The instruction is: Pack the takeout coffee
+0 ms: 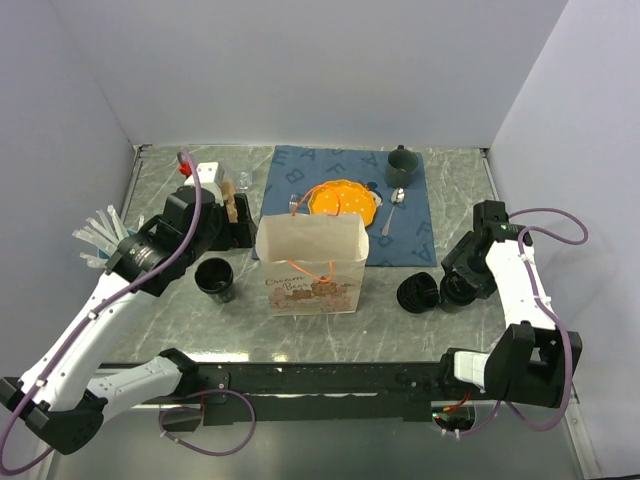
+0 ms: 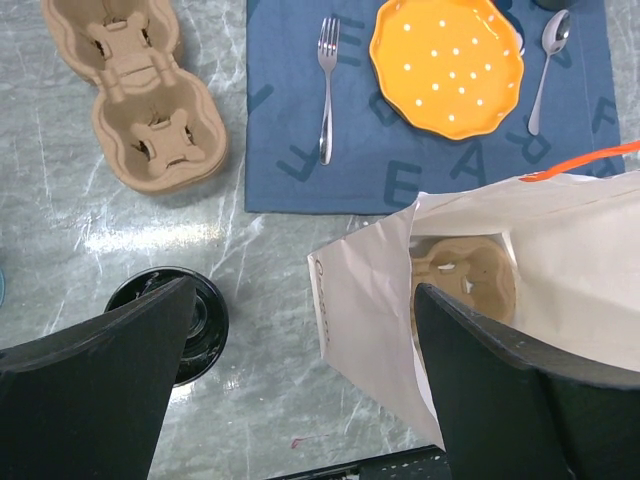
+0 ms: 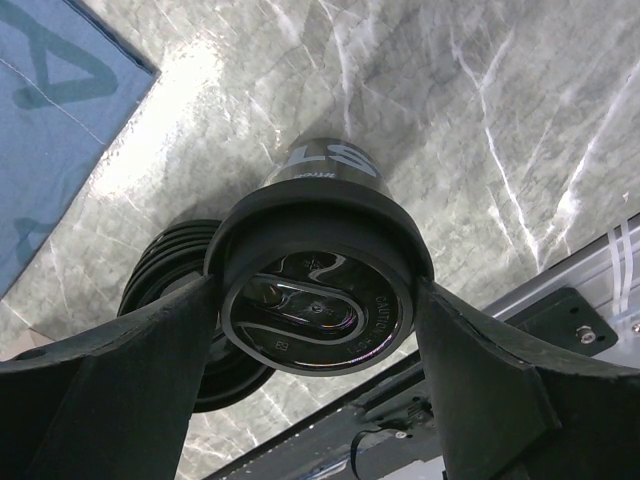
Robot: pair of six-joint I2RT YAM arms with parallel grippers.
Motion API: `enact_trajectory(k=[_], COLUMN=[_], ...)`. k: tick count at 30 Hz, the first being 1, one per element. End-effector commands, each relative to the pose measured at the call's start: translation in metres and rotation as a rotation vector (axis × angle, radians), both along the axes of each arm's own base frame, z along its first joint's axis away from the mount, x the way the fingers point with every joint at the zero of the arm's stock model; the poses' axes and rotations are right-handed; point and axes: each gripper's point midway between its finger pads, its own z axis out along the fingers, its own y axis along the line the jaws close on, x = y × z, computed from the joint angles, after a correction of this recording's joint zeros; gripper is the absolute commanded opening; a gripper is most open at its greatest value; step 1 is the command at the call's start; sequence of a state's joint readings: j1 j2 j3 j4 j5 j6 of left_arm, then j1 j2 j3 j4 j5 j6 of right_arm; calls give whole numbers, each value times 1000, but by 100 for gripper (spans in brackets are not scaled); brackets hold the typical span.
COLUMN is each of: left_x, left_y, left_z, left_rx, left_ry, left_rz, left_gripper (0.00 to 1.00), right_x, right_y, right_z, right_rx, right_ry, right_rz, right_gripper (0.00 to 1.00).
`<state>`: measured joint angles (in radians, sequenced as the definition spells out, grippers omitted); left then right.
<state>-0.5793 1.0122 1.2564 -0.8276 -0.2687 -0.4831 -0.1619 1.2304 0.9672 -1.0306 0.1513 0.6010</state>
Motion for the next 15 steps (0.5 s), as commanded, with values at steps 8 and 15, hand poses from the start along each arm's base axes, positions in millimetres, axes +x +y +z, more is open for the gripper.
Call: enact_trajectory(k=[8,15], left_x=[0,-2], left_y=[5,7], left_z=[16,20], left_rx=[-26,-36], left_ry=[-67,-82], left_rz=[18,18], left_gripper=[97,97], right_x=[-8,-9], right_y=[-7,-9], right_z=[-10,-9], right_rx=[-33,-46], right_ry=[28,21], right_rz=[-5,2], right_gripper=[83,80])
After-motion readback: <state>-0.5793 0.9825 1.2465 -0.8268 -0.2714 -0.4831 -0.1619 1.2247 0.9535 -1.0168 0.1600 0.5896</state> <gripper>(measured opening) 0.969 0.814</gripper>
